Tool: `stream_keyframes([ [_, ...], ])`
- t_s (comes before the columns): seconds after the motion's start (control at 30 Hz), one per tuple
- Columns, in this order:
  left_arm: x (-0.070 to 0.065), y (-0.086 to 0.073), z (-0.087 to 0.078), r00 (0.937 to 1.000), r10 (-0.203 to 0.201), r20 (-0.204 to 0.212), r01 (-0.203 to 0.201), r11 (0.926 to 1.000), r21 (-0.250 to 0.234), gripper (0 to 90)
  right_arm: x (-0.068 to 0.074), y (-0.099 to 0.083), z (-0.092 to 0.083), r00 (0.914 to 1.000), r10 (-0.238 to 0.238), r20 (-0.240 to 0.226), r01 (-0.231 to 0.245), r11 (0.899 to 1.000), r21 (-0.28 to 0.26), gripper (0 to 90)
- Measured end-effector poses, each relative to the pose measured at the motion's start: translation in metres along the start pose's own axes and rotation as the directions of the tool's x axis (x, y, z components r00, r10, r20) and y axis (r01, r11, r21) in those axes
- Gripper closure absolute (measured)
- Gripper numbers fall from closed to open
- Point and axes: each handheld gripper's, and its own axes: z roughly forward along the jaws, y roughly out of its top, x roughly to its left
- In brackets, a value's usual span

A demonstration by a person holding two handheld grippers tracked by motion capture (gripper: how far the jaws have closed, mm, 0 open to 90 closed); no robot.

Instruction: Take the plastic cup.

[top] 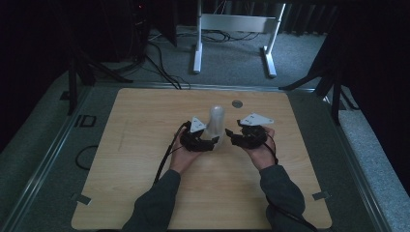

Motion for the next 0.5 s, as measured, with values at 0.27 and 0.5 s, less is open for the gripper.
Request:
stream_keyframes([
  [0.27,0.000,-0.001,0.002,1.0000,0.000,-0.002,0.000,1.0000,-0.006,26.4,0.000,0.008,0.003,0.9999,-0.002,-0.015,0.002,1.000,-0.013,39.3],
  [0.5,-0.001,-0.001,0.002,1.0000,0.002,-0.005,-0.002,1.0000,-0.007,26.6,0.000,0.014,0.005,0.9996,-0.003,-0.029,0.002,1.000,-0.023,38.5],
])
